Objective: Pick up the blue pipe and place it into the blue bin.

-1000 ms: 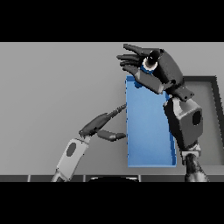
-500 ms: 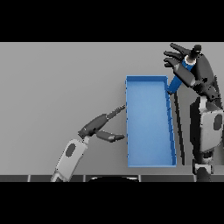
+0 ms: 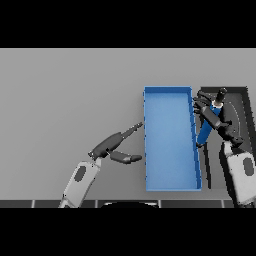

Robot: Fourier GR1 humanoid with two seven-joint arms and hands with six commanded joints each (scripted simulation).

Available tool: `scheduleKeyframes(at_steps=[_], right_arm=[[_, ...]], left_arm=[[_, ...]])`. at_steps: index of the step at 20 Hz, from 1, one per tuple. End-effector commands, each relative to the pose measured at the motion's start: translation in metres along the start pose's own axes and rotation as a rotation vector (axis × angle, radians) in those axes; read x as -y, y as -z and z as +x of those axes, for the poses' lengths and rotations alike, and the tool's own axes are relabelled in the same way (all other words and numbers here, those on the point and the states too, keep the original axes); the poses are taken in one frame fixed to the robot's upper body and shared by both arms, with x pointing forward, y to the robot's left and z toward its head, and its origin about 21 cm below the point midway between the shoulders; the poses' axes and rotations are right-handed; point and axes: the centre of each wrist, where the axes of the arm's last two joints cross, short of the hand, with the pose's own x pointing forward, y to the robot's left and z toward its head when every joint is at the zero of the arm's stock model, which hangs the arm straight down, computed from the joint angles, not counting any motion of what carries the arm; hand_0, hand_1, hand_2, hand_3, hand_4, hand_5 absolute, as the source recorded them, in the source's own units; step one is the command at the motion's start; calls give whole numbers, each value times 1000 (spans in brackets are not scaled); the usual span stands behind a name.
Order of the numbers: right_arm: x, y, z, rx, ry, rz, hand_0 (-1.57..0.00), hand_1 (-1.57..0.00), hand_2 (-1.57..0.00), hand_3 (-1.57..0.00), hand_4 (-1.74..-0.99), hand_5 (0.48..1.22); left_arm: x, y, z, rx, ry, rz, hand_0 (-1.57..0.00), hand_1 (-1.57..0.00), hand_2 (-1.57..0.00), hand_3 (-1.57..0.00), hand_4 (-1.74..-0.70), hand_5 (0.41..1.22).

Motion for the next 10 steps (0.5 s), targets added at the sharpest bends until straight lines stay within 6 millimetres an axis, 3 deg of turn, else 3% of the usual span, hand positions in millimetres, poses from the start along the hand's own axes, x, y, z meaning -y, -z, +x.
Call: scheduleKeyframes(at_steps=[1,3,4,8,9,10], right_arm=[[-3,-2,-10,-47,-16,-31,-1571,-1571,-1571,-1571,-1741,1221],[-4,-6,-23,-128,-8,-81,-1571,-1571,-1571,-1521,-1741,1221],[-8,-9,-28,-157,-15,-93,-1571,-1571,-1571,-1255,-1741,1221],[-16,-7,-44,-197,-76,-164,-1571,-1548,-1571,-847,-1741,1221],[-18,-4,-45,-206,-88,-171,-1465,-1336,-1339,-788,-1678,1221],[-18,-1,-48,-222,-103,-179,-1172,-1069,-1071,-630,-1592,1221]], left_arm=[[-3,0,2,5,1,6,1,1,1,1,-884,425],[2,1,2,8,1,-4,1,1,1,1,-888,422],[2,1,3,5,0,-4,1,1,1,1,-887,420],[2,-2,2,5,6,-9,1,1,1,1,-883,421],[0,1,2,1,11,-5,1,1,1,1,-882,421],[-1,2,2,-5,9,-5,1,1,1,1,-881,422]])
